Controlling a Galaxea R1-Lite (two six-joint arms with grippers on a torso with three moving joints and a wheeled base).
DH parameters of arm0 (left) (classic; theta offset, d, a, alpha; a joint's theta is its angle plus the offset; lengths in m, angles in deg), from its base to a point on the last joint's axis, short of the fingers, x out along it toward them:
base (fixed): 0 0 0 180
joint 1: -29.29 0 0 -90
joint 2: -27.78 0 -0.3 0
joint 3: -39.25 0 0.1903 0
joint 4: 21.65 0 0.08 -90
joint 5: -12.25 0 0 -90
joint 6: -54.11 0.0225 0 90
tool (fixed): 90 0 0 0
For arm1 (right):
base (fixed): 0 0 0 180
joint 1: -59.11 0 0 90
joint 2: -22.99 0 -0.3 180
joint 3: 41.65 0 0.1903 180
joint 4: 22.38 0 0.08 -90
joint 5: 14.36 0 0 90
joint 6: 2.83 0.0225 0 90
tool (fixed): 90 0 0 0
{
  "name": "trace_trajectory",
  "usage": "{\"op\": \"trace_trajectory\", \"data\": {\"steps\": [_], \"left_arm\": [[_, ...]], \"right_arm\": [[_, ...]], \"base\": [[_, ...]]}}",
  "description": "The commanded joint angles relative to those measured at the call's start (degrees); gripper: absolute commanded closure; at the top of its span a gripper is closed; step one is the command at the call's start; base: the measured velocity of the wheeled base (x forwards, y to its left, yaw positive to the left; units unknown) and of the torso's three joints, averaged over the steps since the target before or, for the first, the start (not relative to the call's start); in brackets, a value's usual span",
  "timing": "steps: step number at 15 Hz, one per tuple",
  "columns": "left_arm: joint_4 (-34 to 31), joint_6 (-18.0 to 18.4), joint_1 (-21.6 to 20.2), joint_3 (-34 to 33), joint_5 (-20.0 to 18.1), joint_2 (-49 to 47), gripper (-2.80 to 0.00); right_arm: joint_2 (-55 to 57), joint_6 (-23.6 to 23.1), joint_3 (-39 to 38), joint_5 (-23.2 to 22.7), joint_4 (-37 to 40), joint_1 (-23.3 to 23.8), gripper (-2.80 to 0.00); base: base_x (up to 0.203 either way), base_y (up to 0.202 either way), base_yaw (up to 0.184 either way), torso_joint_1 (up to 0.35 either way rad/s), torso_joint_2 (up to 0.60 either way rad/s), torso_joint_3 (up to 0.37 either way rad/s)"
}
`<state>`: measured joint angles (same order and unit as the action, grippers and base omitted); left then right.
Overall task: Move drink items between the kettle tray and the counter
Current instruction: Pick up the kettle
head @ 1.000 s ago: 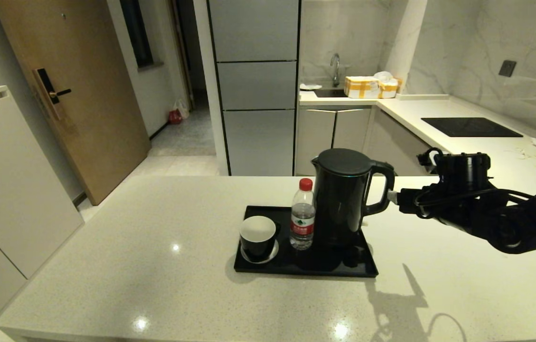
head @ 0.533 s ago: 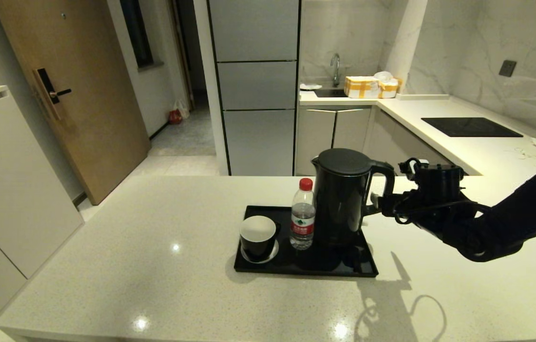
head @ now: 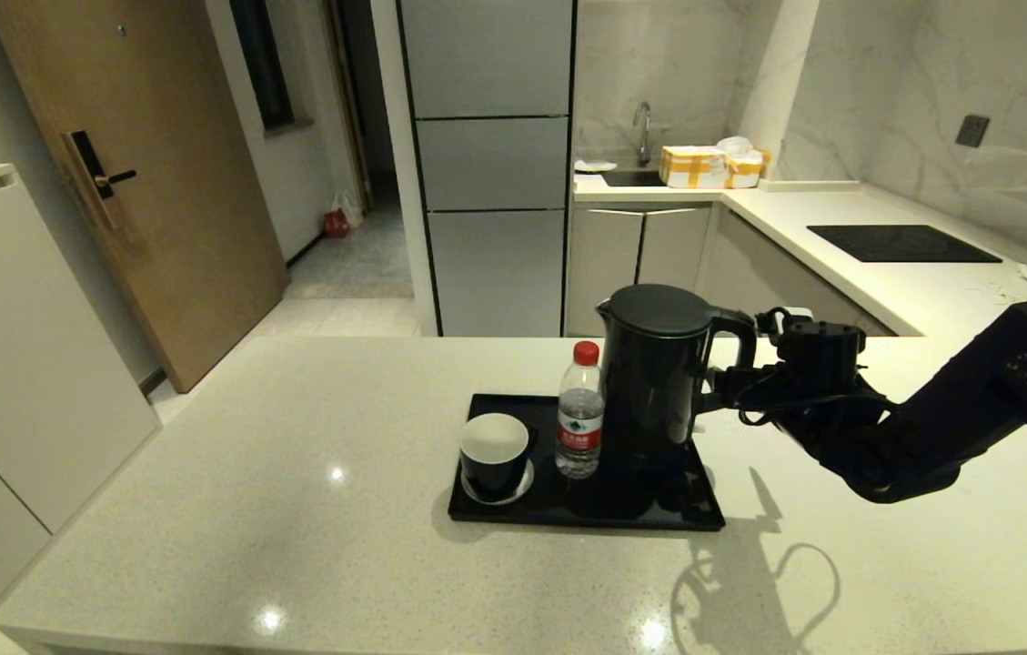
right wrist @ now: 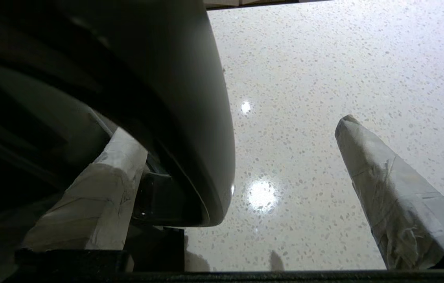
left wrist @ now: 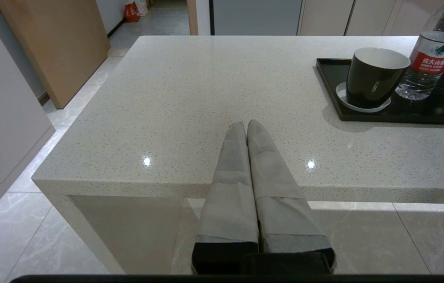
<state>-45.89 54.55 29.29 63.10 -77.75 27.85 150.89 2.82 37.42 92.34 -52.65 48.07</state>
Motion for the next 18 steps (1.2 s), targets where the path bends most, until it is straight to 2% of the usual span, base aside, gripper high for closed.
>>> {"op": "trace_trajectory", "data": {"steps": [1, 7, 8, 18], "left_arm": [[0.00, 0.00, 0.00, -0.05, 0.00, 0.01, 0.00], [0.09, -0.09, 0.00, -0.02, 0.00, 0.01, 0.00], [0.03, 0.00, 0.00, -0.05, 0.00, 0.01, 0.00], [0.00, 0.26, 0.00, 0.04, 0.00, 0.01, 0.00]], "right_arm": [[0.65, 0.07, 1.10, 0.09, -0.33, -0.03, -2.80], [3.74, -0.02, 5.09, 0.34, -0.20, 0.06, -2.80], [3.98, -0.17, 5.13, 0.85, -0.15, 0.06, 0.00], [1.58, -0.11, 4.41, 1.05, 0.49, 0.59, 0.00]], "base": [[0.000, 0.000, 0.000, 0.000, 0.00, 0.000], [0.000, 0.000, 0.000, 0.000, 0.00, 0.000], [0.000, 0.000, 0.000, 0.000, 0.00, 0.000], [0.000, 0.000, 0.000, 0.000, 0.00, 0.000]]}}
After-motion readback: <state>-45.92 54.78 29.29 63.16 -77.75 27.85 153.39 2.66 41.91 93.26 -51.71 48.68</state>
